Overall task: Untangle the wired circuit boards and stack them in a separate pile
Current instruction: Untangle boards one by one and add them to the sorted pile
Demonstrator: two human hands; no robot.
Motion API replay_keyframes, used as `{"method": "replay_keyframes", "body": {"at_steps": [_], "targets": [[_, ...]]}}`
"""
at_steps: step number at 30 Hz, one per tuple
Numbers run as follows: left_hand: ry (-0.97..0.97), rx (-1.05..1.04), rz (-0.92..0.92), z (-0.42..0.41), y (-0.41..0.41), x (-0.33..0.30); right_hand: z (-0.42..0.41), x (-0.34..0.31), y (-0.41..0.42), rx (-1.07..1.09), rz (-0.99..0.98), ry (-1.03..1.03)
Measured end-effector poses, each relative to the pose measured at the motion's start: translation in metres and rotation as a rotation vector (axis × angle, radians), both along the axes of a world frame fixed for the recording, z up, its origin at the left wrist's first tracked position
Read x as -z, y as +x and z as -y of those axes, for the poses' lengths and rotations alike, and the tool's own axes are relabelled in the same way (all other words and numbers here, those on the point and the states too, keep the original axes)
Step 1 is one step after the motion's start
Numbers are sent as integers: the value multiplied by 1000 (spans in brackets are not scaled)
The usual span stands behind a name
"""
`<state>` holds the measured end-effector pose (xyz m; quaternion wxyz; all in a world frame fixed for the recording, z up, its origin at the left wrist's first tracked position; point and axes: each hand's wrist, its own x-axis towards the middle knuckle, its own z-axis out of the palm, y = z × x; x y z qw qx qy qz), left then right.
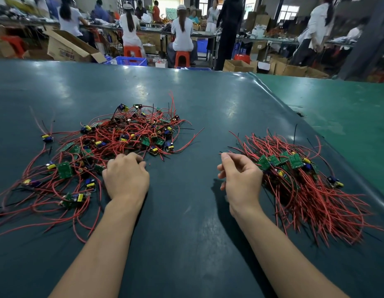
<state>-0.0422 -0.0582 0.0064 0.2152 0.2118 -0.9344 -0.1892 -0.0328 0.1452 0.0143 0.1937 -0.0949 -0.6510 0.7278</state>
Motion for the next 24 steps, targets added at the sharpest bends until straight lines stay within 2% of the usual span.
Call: {"method": "replay_keyframes", "body": {"at_steps": [6,10,13,16,20,24], "targets": [[-53,-48,80,0,-1,0,0,5,-3,-27,4,46],[-128,-37,62,-1,-2,0,0,6,-4,-43,-12,47],[-59,-43,-32,-4,-2,-1,0,7,-5,-39,-25,62],[18,-36,-242,-11,2,-6,0,8,-6,-39,-27,101],[23,57,-490,-20,12,-13,4,9,-3,-155,-55,275],[75,377,-494,-27,21,-16,9,13,1,-317,-89,618]]}}
